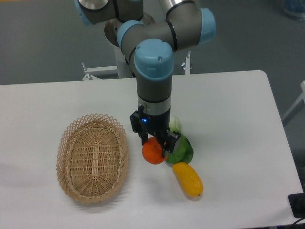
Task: Place the orange on the table
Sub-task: 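Close the gripper around the orange beside the green pepper, then carry the held orange past the yellow fruit and lower it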
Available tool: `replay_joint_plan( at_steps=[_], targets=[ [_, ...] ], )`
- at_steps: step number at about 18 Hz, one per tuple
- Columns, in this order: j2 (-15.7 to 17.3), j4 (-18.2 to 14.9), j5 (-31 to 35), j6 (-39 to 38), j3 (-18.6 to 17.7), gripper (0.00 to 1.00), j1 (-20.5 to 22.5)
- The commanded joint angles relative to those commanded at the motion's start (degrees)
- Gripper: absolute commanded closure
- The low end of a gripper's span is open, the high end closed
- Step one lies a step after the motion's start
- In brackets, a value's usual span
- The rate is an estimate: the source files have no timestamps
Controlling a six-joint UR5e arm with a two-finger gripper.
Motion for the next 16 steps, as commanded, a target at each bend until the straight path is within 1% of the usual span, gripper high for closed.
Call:
replay_joint_plan(
  at_steps=[1,2,3,4,5,7,10,13,16],
  targets=[
    [-0.5,0.1,0.0,-0.2,0.3,0.34,0.1],
    [-1.4,0.9,0.0,-0.3,0.5,0.34,0.3],
    [-2.3,2.6,0.0,-0.8,0.7,0.34,0.4],
    [-3.8,5.7,0.0,-2.0,0.7,0.34,0.4],
    [-5.0,7.5,-0.1,-4.2,0.7,0.34,0.4],
    [-7.4,9.3,0.0,-6.0,1.1,0.34,0.4],
    [-11.2,9.8,0.1,-6.8,3.1,0.34,0.4],
    [-13.7,9.8,-0.2,-8.2,3.8,0.34,0.4],
    [-15.2,9.8,0.0,-8.2,3.5,0.34,-0.1]
  ],
)
